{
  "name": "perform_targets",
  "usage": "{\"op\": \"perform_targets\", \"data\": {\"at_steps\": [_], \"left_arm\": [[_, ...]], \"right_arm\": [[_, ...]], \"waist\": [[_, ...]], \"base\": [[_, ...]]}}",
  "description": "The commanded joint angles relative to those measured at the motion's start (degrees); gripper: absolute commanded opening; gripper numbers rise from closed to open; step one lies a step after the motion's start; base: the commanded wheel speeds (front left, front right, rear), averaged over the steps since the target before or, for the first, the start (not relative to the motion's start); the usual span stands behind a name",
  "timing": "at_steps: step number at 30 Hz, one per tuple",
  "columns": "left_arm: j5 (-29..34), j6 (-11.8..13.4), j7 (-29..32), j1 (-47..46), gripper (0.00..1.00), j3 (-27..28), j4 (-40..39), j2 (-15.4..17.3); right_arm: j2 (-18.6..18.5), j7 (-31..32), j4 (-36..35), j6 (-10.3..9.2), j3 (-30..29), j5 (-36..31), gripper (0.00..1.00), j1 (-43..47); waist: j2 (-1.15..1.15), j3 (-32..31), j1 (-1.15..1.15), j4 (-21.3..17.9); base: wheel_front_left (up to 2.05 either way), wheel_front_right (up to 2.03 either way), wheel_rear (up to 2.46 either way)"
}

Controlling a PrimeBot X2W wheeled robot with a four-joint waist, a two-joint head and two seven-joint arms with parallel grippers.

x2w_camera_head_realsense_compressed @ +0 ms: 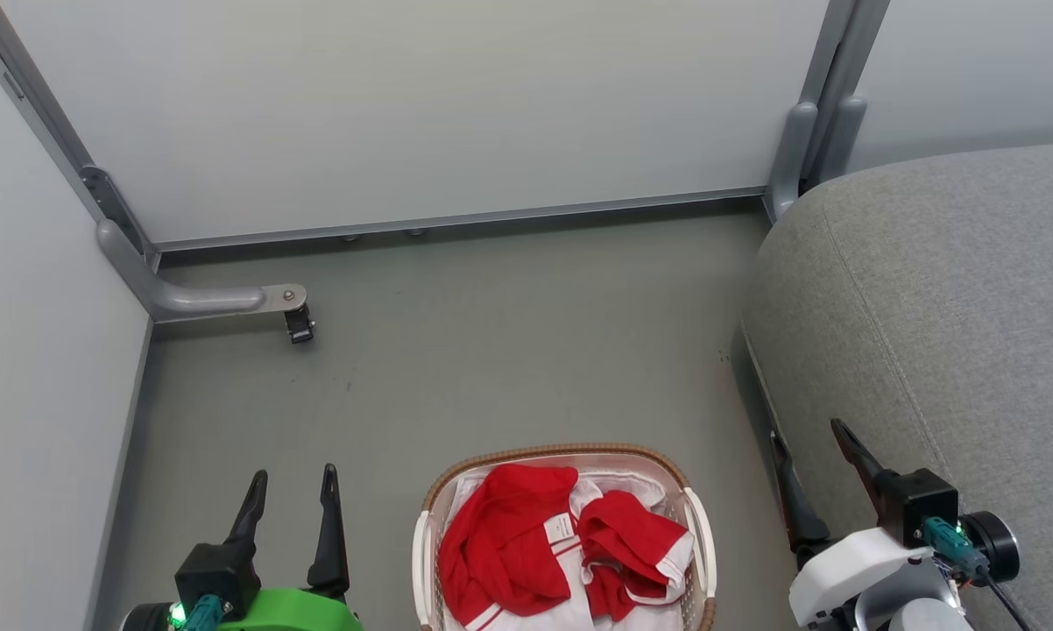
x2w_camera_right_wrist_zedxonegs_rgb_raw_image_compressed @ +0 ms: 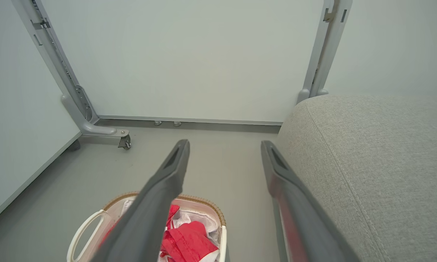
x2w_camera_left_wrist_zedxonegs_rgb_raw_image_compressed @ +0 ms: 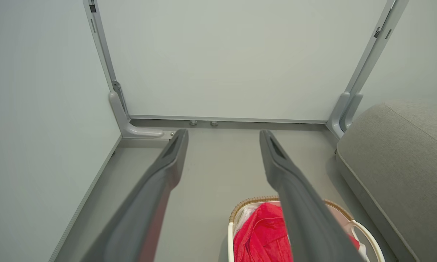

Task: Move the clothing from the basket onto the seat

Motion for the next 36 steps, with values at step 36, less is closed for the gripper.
{"op": "perform_targets", "data": {"at_steps": [36], "left_arm": [[2.84,0.49,-1.15,-0.36,1.0,-0.87,1.14,0.39]], "right_arm": [[-0.38,-1.27,-1.01,-0.01,0.06,-3.5,1.0,-0.44]], "waist": [[0.0,1.94,0.0,0.33]], "base": [[0.0,0.0,0.0]]}}
